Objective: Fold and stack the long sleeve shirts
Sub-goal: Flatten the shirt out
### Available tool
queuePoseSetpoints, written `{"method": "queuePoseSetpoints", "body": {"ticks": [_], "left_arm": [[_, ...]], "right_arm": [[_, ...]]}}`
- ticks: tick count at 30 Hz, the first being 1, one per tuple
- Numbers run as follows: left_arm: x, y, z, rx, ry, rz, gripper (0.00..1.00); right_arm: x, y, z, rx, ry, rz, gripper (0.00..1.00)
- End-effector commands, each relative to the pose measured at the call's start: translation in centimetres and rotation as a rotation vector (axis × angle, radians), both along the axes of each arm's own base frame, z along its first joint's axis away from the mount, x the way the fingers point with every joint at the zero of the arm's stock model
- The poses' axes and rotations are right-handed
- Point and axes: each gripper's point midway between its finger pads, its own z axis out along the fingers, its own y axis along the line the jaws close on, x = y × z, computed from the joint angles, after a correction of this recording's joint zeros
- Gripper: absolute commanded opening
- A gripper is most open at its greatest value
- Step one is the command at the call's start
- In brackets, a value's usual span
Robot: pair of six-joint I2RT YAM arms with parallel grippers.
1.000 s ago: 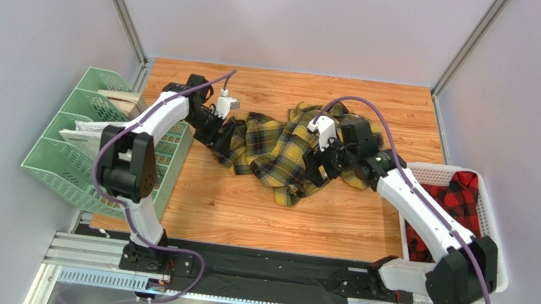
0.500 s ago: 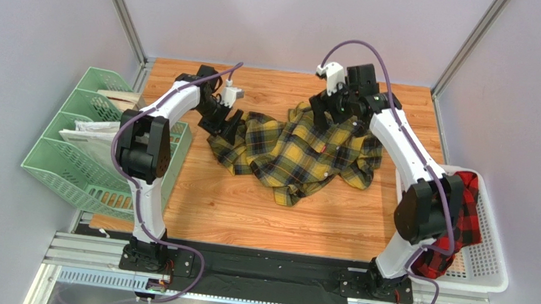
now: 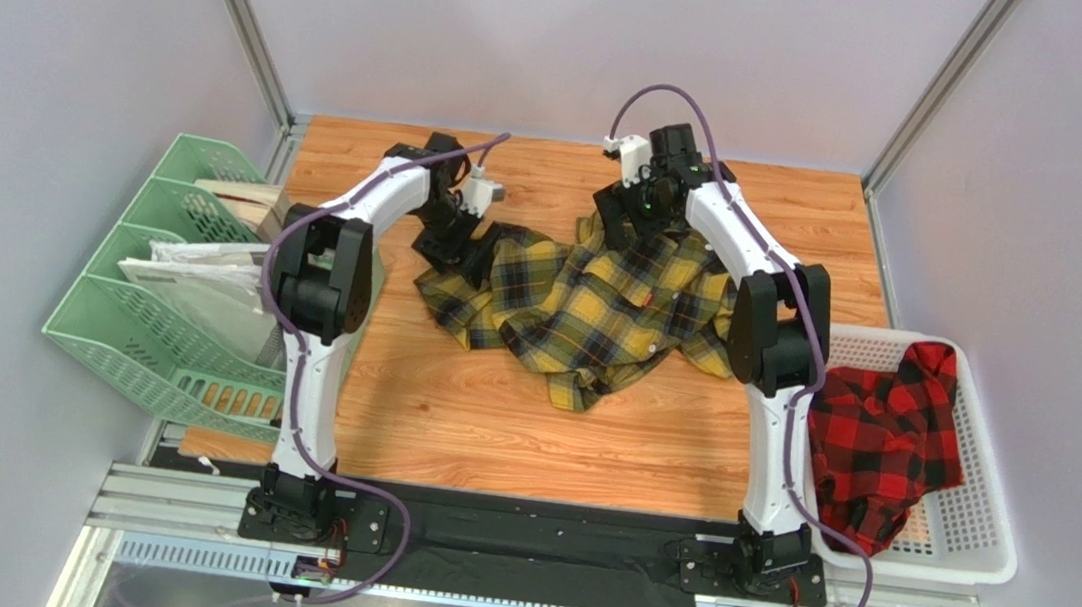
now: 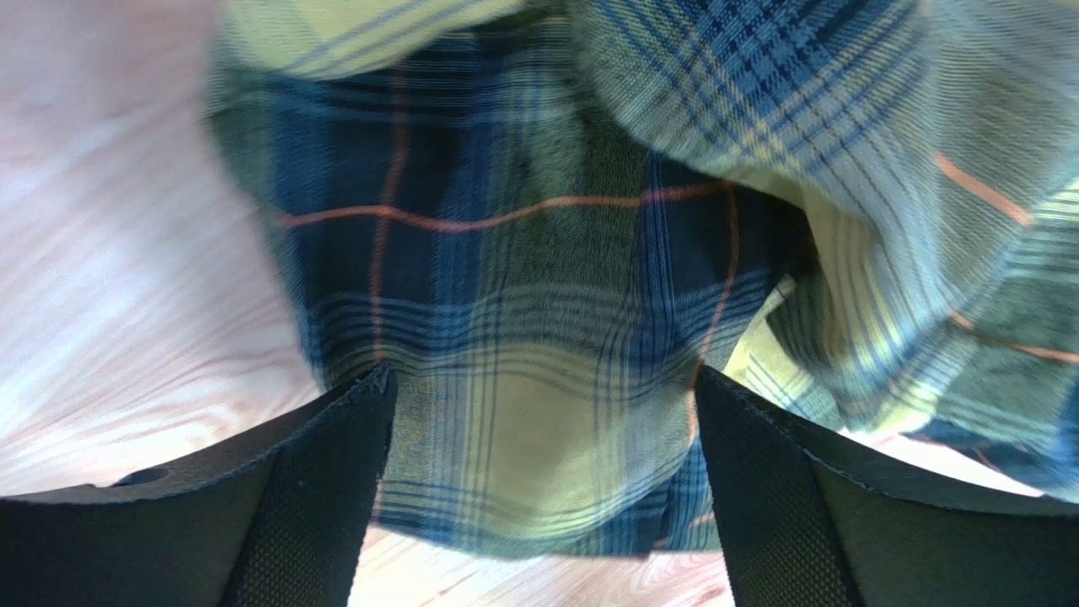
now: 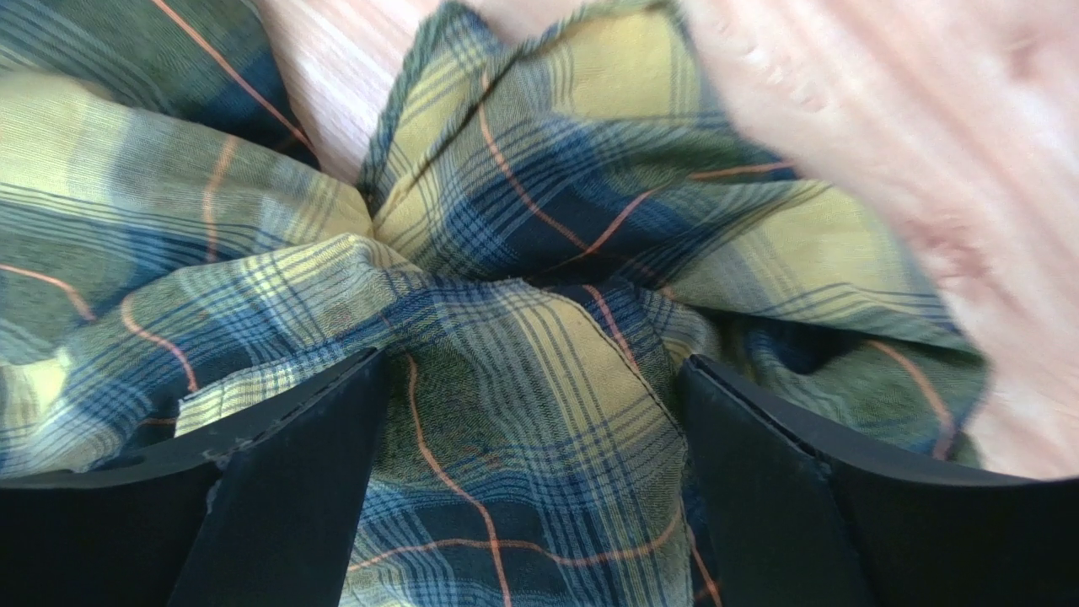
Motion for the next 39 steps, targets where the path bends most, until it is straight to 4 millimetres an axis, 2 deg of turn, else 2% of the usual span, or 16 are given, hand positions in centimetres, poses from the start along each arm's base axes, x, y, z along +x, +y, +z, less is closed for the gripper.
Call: {"method": "queuePoseSetpoints", "body": {"ticks": [1, 4, 9, 14, 17, 18, 20, 22, 23, 25, 26, 27, 29, 31, 35, 39], "left_arm": [[-0.9, -0.3, -0.7, 0.076, 0.022, -0.012, 0.88], [0.1, 0.5, -1.1, 0.137, 0.014, 0.030, 0.79], [5.1, 2.7, 2.5, 0.044, -0.029, 0.175, 0.04], [10.3, 3.7, 13.2, -0.192, -0.321, 0.172, 0.00], [11.2, 2.7, 21.4, -0.299, -0.510, 0.124, 0.00], [10.6, 1.6, 24.1, -0.372, -0.553, 0.080, 0.00], [8.4, -0.2, 29.2, -0.474, -0.632, -0.005, 0.00], [4.6, -3.1, 30.9, -0.588, -0.596, -0.138, 0.00], [1.1, -5.2, 31.3, -0.602, -0.602, -0.276, 0.00], [-5.7, -7.6, 29.8, -0.635, -0.504, -0.472, 0.00], [-11.5, -10.0, 28.4, -0.638, -0.434, -0.617, 0.00], [-14.2, -10.4, 26.8, -0.598, -0.467, -0.792, 0.00], [-24.1, -10.4, 22.5, -0.599, -0.238, -1.011, 0.00], [-28.2, -10.0, 19.5, -0.573, -0.169, -1.160, 0.05], [-30.0, -7.7, 14.9, -0.511, -0.075, -1.209, 0.31], [-27.5, -6.2, 12.8, -0.351, -0.094, -1.248, 0.44]], "right_arm": [[0.6, 0.8, 0.7, 0.035, -0.010, 0.008, 0.87], [0.2, 1.1, -0.7, 0.056, 0.043, -0.009, 0.71], [2.0, 2.5, 0.5, 0.122, 0.043, -0.046, 0.06], [5.8, 4.1, 11.7, 0.304, -0.181, -0.094, 0.00], [5.5, 3.1, 16.0, 0.396, -0.232, -0.146, 0.00], [3.9, 2.1, 20.3, 0.438, -0.286, -0.140, 0.00], [1.3, 0.7, 17.4, 0.409, -0.208, -0.159, 0.00], [-3.1, -1.0, 18.2, 0.386, -0.215, -0.144, 0.00], [-6.6, -1.9, 11.9, 0.327, -0.068, -0.158, 0.02], [-11.9, -2.9, 11.5, 0.307, -0.046, -0.101, 0.18], [-16.2, -4.0, 6.4, 0.251, 0.101, -0.110, 0.25], [-17.7, -5.1, 5.7, 0.211, 0.109, -0.120, 0.35], [-20.7, -7.6, 5.5, 0.154, 0.128, -0.156, 0.77], [-22.0, -9.5, 6.0, 0.120, 0.116, -0.188, 0.90], [-21.3, -13.9, 7.5, 0.071, 0.102, -0.235, 0.95], [-17.6, -14.0, 8.3, 0.102, 0.122, -0.235, 0.95]]}}
